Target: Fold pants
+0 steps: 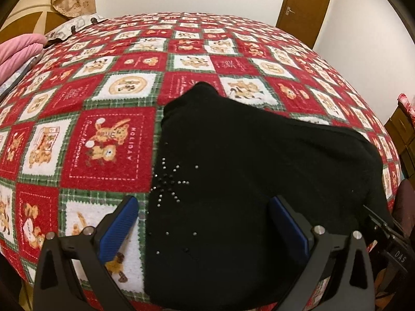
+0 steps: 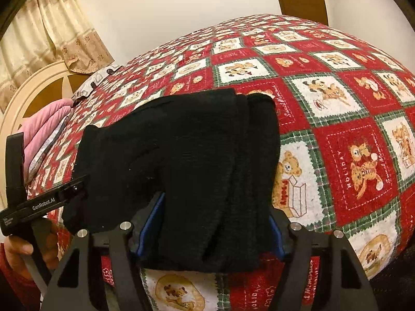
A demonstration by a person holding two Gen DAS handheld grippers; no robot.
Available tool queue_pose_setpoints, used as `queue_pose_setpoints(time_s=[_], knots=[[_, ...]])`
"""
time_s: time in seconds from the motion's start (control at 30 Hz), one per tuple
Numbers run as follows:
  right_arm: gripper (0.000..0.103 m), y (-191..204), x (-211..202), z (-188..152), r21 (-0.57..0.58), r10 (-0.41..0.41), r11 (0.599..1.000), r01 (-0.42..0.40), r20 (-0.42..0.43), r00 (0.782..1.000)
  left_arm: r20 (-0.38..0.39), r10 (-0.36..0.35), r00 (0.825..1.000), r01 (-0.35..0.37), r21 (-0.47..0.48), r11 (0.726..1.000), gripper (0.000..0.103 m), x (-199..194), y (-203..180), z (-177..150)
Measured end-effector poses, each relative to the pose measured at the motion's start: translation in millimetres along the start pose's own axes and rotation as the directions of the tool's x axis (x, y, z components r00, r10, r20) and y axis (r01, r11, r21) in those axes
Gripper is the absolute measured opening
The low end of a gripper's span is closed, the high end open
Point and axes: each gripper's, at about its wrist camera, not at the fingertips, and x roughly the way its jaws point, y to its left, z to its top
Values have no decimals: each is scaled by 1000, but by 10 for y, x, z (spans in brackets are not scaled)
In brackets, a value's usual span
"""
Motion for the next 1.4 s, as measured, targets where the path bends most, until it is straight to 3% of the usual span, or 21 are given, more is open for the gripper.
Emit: queue_pose_setpoints(time_s=[0.1,0.27,0.33,0.43,0.53,0.7,0.9,1.13,1.4], knots=[[72,-12,9,-8,6,5,1000,-6,3,1000,9,-12,1000,12,15,1000,102,5,-19,-1],[72,-16,5,-18,13,8,1000,-8,4,1000,63,-70,996,65,80,995,70,-76,-101,-39],[72,-13,1,-21,11,5,1000,-5,5,1000,81,-102,991,96,80,992,36,-111,-83,-35],[72,-7,-1,-27,10,1,1000,-1,8,1000,78,-176,981,177,-4,984,25,-101,50,-5],[72,26,-6,-28,-4,-20,1000,20,12,1000,92,-212,973,216,-36,976,22,-104,89,-21],[59,210,-84,5,-96,-87,991,89,26,996,139,-131,982,126,50,991,20,-199,-83,-65],[47,357,-221,82,-149,-116,981,125,65,991,210,-89,974,63,127,990,20,-397,-167,-36],[45,637,-366,138,-185,-81,977,101,110,991,294,-21,956,-27,156,987,20,-633,-115,27],[45,1149,-380,294,-257,-15,965,56,159,987,344,69,936,-102,81,991,19,-801,237,98]])
